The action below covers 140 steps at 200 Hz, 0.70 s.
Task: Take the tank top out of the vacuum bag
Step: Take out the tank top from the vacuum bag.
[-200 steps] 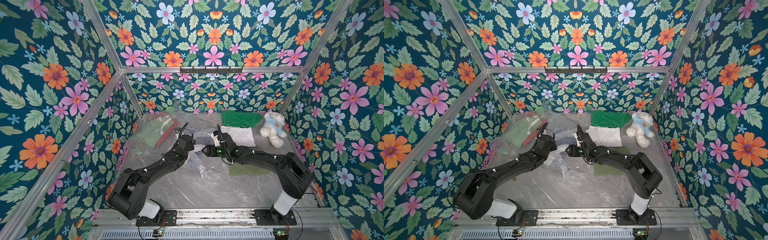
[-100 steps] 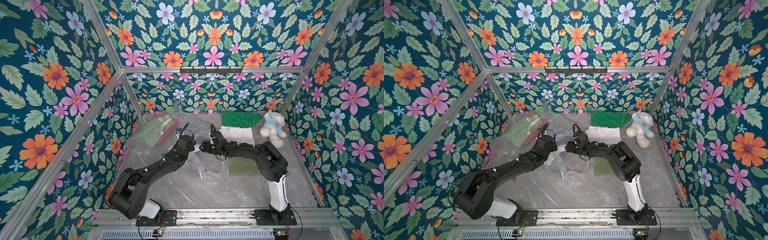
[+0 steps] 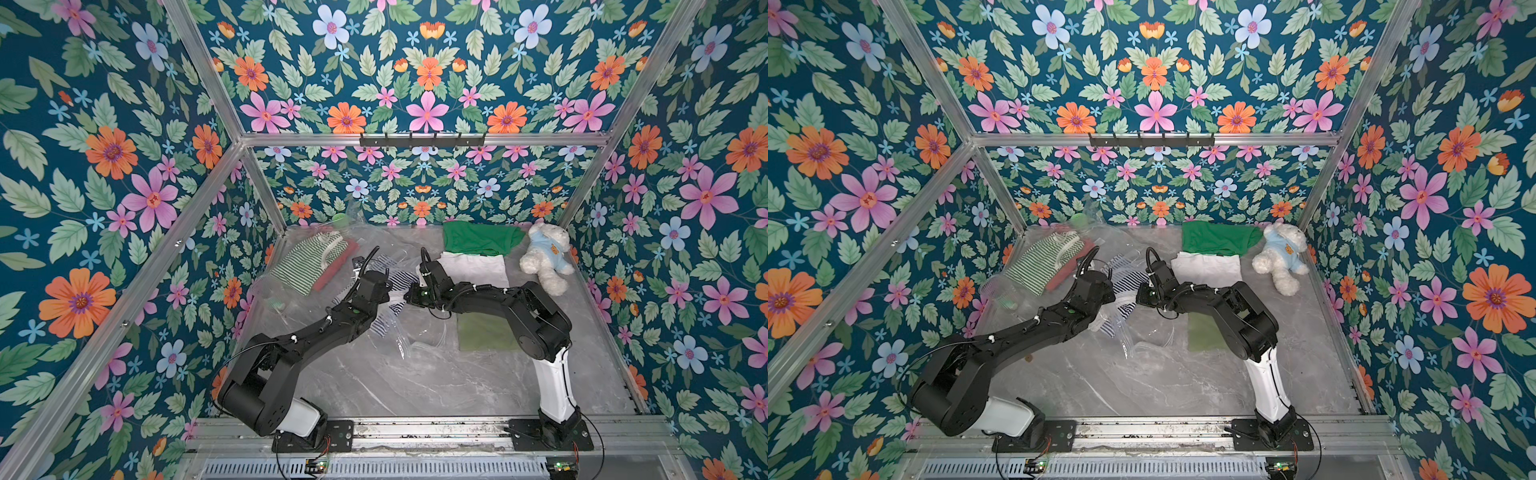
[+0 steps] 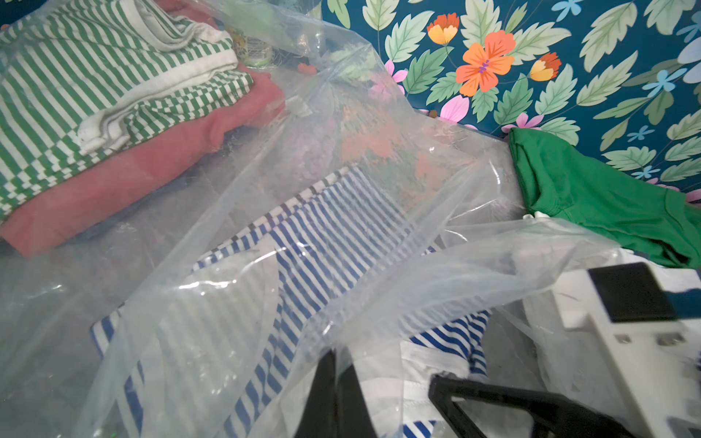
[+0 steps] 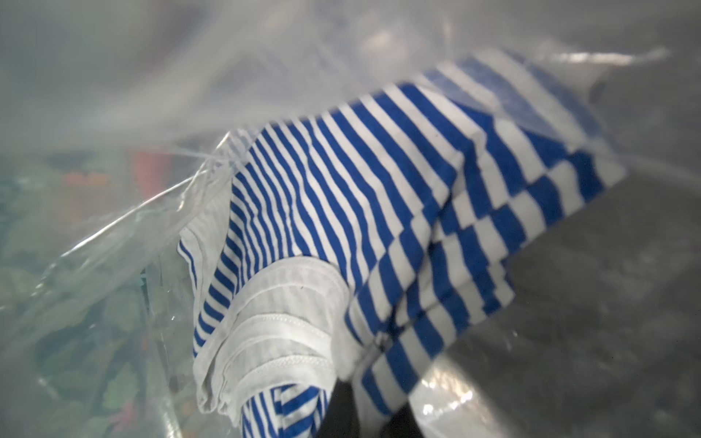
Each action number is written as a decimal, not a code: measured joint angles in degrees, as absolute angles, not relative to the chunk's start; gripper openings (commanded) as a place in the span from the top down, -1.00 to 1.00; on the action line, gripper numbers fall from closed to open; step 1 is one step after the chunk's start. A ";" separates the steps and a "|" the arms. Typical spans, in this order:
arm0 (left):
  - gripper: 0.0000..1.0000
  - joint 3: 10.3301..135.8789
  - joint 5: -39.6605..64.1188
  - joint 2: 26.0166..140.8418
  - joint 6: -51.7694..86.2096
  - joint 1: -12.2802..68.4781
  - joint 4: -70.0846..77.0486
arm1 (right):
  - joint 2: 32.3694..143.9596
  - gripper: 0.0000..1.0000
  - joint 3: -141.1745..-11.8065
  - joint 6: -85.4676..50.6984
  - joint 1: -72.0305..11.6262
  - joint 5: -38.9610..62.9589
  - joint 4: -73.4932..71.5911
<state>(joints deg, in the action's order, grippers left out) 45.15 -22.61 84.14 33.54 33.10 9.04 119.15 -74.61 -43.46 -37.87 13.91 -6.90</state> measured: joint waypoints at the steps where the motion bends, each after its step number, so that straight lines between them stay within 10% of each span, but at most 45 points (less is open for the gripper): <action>1: 1.00 45.15 -22.61 84.16 33.54 33.10 9.04 | 119.02 1.00 -74.50 -43.44 -37.87 13.91 -6.92; 109: 1.00 45.80 -23.57 86.11 34.09 33.10 9.04 | 102.87 1.00 -56.64 -41.41 -37.95 12.45 -7.25; 140: 1.00 46.11 -23.73 86.74 34.11 33.10 9.02 | 101.16 0.66 -53.58 -41.82 -40.56 13.30 -7.49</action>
